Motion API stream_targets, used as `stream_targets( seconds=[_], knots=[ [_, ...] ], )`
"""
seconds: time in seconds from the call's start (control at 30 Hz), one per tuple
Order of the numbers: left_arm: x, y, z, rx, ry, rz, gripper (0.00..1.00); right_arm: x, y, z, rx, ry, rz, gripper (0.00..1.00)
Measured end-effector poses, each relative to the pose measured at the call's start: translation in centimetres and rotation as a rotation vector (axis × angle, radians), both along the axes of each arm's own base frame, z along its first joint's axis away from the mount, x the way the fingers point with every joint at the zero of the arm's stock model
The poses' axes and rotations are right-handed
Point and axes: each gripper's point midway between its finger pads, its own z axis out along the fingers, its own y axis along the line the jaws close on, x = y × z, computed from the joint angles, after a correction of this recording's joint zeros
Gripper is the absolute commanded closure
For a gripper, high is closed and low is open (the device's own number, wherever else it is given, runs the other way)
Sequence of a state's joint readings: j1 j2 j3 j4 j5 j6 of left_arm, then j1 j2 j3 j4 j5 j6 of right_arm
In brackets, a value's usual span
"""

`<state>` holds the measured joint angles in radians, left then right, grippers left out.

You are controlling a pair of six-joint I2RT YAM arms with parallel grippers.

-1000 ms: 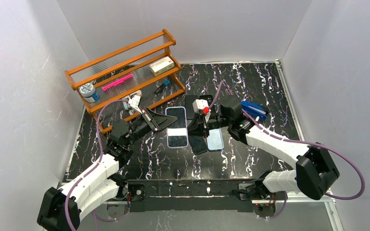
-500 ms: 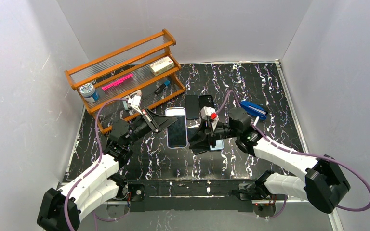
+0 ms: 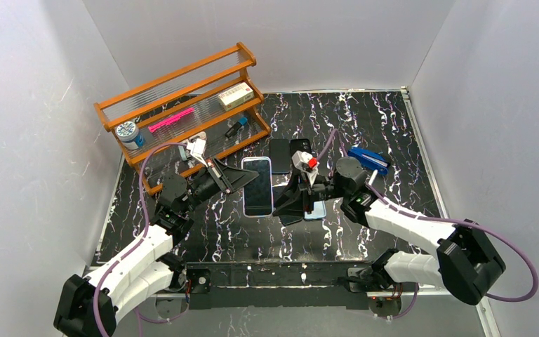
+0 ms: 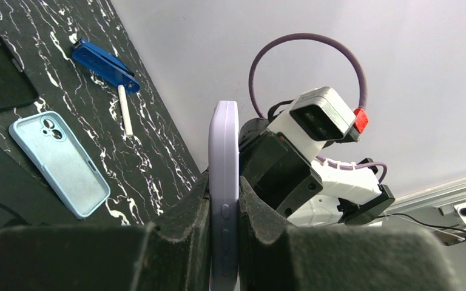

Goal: Take the phone out of the phone case
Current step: Remove the phone case from the phone.

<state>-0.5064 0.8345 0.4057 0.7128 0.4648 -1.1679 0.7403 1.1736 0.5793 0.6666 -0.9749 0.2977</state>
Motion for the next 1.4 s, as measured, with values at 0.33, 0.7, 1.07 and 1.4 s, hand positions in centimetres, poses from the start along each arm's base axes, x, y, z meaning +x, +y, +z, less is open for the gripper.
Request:
stream_targets(
  seconds=[0.33, 0.7, 1.07, 1.4],
  knots=[
    [-0.2, 0.0, 0.8, -0.018, -0.029, -0.007, 1.00, -0.1, 0.3, -0.2, 0.003, 0.035, 0.028, 0.81],
    [0.2, 0.3, 1.7, -0.048, -0.050, 0.023, 1.00, 0.8, 1.0, 0.2, -0.009, 0.071, 0.004, 0.75],
    [0.5, 0.5, 2.2, -0.090, -0.062, 0.066, 1.00, 1.1, 1.5, 0.9, -0.011, 0.207, -0.041, 0.63],
    [0.8, 0.6, 2.3, -0.132, -0.062, 0.117, 1.00, 1.4, 2.3, 0.6, -0.016, 0.344, -0.035, 0.63]
  ],
)
